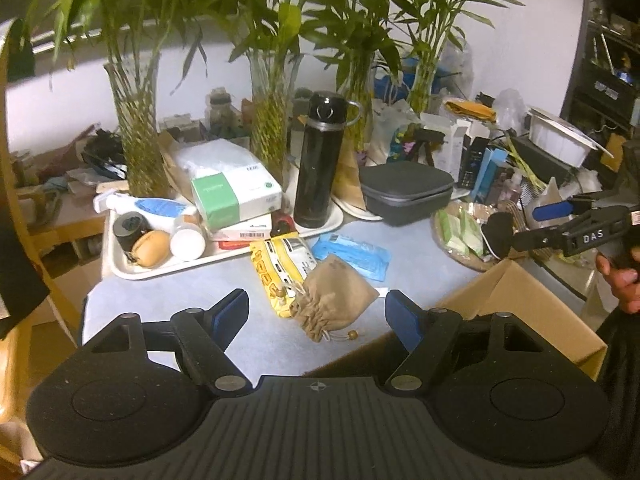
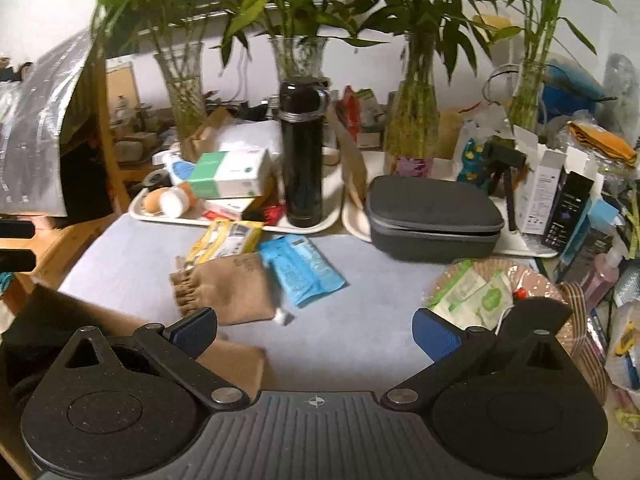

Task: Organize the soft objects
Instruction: 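Grasp the brown drawstring pouch with the left tool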

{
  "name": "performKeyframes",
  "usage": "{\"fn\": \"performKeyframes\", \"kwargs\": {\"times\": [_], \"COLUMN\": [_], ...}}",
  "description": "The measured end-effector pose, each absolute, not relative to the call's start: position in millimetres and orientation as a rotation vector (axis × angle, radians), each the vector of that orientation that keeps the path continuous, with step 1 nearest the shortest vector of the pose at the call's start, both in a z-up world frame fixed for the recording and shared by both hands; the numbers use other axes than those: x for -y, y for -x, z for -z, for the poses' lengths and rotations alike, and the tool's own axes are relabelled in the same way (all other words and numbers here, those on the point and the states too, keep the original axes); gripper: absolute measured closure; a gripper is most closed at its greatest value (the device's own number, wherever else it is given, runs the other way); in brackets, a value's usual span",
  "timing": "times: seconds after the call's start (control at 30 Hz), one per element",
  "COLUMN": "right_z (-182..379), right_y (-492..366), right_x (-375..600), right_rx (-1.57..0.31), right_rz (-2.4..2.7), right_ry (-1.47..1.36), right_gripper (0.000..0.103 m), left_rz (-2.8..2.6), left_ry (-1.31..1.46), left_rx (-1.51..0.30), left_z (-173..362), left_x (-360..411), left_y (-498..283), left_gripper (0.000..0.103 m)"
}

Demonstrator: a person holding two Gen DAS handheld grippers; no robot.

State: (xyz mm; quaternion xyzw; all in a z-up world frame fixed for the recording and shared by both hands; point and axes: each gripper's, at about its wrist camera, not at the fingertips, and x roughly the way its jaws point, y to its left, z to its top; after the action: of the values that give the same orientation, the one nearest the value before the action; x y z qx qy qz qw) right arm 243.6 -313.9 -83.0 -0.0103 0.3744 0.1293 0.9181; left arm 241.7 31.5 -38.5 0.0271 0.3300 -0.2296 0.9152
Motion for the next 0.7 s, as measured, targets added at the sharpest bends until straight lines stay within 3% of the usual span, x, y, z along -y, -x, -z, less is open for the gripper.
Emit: {"fn": "performKeyframes", "kwargs": {"times": [0.7], "right_z": [130.5], "right_y": [-307.3], "right_x": [322.1], "right_rx": [-0.822], "right_rz": [-0.329], "right_ry": [-0.026], "right_gripper": [0.000], "left_rz": [0.761], "left_ry": [0.007], "left_rx": [-0.761], "left_z": [108.7], "left_x": [-47.7], "left_y": [-330.8], "left_gripper": [0.030]}}
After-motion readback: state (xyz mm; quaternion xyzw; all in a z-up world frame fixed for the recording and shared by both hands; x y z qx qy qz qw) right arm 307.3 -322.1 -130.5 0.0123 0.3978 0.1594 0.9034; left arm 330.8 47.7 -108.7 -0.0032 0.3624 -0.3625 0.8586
